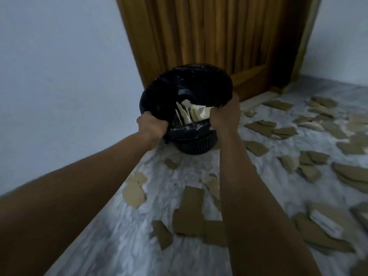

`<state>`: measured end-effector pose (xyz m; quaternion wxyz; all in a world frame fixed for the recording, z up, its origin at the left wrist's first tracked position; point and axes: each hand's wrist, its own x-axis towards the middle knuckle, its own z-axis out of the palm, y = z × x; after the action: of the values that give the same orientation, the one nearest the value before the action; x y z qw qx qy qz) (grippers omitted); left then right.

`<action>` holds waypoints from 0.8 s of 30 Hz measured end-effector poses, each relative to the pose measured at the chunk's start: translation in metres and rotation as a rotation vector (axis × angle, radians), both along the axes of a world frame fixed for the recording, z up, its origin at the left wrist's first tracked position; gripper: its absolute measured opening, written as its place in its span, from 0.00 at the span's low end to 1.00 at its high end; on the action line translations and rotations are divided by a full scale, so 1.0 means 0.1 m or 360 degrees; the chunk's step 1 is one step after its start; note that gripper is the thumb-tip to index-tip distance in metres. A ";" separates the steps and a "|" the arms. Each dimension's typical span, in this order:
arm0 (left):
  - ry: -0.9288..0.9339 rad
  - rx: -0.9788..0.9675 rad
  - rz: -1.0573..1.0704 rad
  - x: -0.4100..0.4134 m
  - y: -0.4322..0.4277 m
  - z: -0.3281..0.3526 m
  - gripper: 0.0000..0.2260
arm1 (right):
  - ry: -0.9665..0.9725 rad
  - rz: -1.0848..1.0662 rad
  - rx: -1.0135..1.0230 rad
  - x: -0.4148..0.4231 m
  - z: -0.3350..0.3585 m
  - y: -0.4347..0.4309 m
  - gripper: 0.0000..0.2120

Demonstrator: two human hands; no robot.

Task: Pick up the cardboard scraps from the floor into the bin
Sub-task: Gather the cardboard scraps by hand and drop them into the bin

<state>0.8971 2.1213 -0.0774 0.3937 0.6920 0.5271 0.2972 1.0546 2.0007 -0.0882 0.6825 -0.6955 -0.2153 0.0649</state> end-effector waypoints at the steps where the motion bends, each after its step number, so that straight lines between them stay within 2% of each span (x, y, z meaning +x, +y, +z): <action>1: 0.0020 0.0023 -0.0054 0.19 -0.06 -0.01 0.26 | -0.0063 -0.0061 0.0020 0.14 -0.04 -0.12 0.27; 3: 0.0066 0.0052 -0.0186 0.51 -0.17 -0.09 0.28 | -0.0057 -0.0191 0.0040 0.34 -0.10 -0.33 0.30; 7: 0.0052 0.0016 -0.0444 0.95 -0.32 -0.32 0.34 | -0.0077 -0.0451 0.0070 0.66 -0.30 -0.54 0.26; 11: -0.0026 0.0118 -0.0479 1.12 -0.44 -0.49 0.33 | 0.0062 -0.0448 0.0095 0.83 -0.56 -0.72 0.31; 17: -0.0013 -0.0074 -0.0556 1.23 -0.48 -0.55 0.29 | 0.0164 -0.0402 0.0042 0.95 -0.81 -0.78 0.29; 24: -0.0020 -0.0077 -0.0536 1.23 -0.44 -0.60 0.25 | 0.0299 -0.0375 -0.0110 1.00 -0.79 -0.82 0.28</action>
<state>1.0198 2.0769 -0.1375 0.4579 0.7589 0.4083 0.2185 1.1548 1.9187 -0.1672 0.6781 -0.7299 -0.0650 0.0564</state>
